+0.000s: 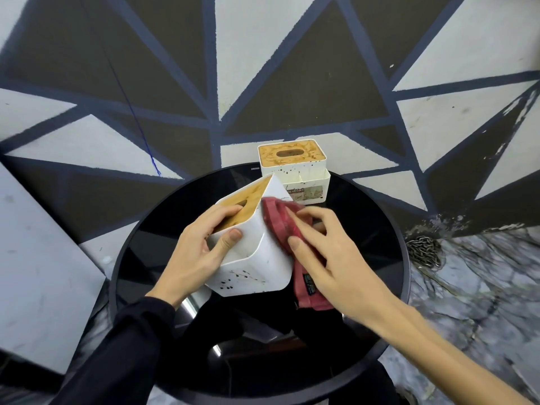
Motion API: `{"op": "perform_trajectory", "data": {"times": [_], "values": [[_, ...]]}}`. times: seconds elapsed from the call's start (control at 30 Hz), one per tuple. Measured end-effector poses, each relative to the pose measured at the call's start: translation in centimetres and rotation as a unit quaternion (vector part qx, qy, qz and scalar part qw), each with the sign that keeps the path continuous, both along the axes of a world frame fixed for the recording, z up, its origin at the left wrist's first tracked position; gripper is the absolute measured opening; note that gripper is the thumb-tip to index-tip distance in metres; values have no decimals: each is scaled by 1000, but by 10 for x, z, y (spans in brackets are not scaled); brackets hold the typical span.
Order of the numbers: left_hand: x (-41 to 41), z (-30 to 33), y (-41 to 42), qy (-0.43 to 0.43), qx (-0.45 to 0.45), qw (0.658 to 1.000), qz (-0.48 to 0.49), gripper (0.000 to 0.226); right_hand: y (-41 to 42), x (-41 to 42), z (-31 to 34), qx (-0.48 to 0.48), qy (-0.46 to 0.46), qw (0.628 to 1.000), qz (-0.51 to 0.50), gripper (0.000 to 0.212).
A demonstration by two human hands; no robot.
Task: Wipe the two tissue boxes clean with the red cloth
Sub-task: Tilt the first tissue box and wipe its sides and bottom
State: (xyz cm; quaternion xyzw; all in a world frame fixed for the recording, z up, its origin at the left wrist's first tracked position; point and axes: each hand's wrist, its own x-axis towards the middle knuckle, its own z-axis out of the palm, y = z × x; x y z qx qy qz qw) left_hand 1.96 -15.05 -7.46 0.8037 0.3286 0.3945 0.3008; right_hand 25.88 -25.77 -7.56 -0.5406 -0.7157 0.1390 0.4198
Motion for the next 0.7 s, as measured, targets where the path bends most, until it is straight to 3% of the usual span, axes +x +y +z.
{"op": "perform_trajectory", "data": {"times": [0.17,0.47,0.7], "values": [[2,-1,3,0,11,1000,-4,59,-13,16,-16,-9,-94,996,8,54],[-1,-5,3,-40,-17,999,14,68,40,14,2,-20,35,999,-35,42],[-6,-5,1,-57,-23,998,20,63,21,-15,5,16,5,1000,-3,53]]}}
